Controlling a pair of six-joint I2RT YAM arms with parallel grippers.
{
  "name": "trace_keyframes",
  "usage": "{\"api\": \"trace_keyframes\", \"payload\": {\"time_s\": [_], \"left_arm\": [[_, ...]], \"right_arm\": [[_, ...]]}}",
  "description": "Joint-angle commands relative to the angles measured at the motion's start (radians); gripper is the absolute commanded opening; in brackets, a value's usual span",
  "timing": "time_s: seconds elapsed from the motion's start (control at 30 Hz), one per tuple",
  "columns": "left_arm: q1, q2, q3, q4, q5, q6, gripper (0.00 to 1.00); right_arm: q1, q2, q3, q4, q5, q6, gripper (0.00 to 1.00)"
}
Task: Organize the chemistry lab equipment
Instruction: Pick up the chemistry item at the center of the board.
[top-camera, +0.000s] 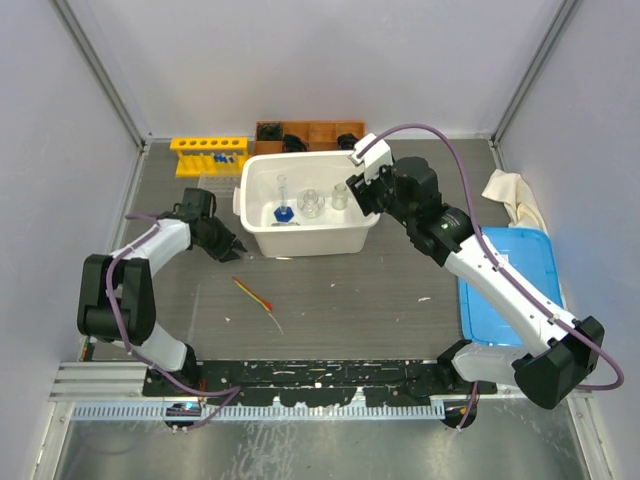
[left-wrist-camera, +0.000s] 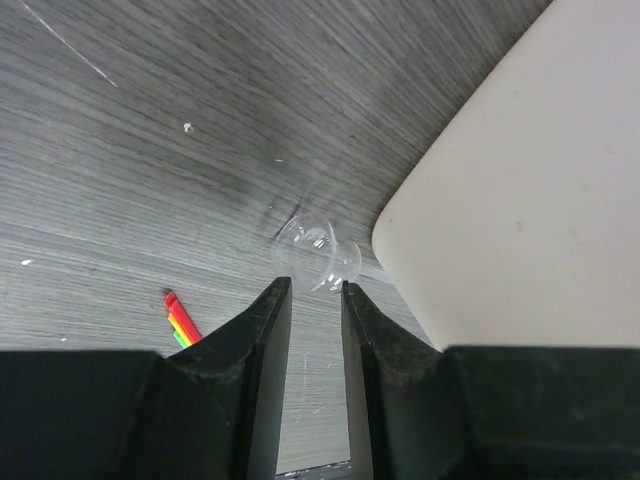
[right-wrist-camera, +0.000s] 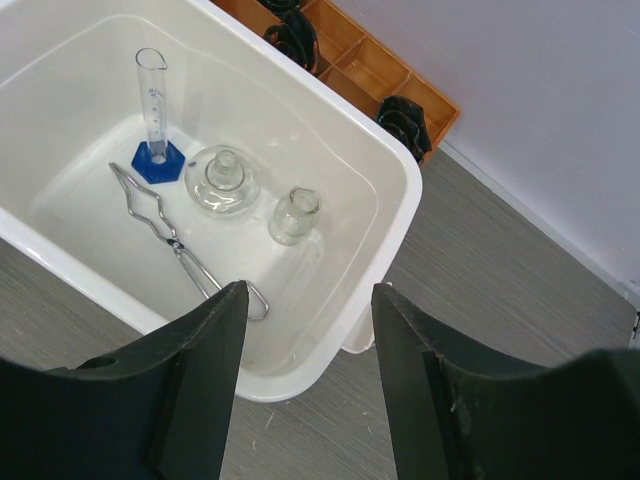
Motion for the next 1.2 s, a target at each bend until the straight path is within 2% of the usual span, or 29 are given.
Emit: {"api": "trace_keyframes", "payload": {"time_s": [0.0, 0.7, 0.97, 1.17], "left_arm": [[-0.004, 0.0, -0.01, 0.035, 0.02, 0.024, 0.28], [-0.013, 0.034, -0.033, 0.069, 0.029, 0.049, 0.22], [-0.015, 0.001, -0.026, 0.04, 0.054, 0.061, 0.08], [-0.015, -0.03, -0.011, -0.034, 0.068, 0.087, 0.03]], "right_arm": [[-0.003, -0.015, 0.0, 0.051, 0.008, 0.012, 0.59], [-0.009, 0.003, -0.003, 0.043, -0.013, 0.016, 0.6], [-0.011, 0.012, 0.0, 0.036, -0.032, 0.021, 0.6], [-0.012, 0.05, 0.055, -0.031, -0.112, 0.025, 0.59]]}}
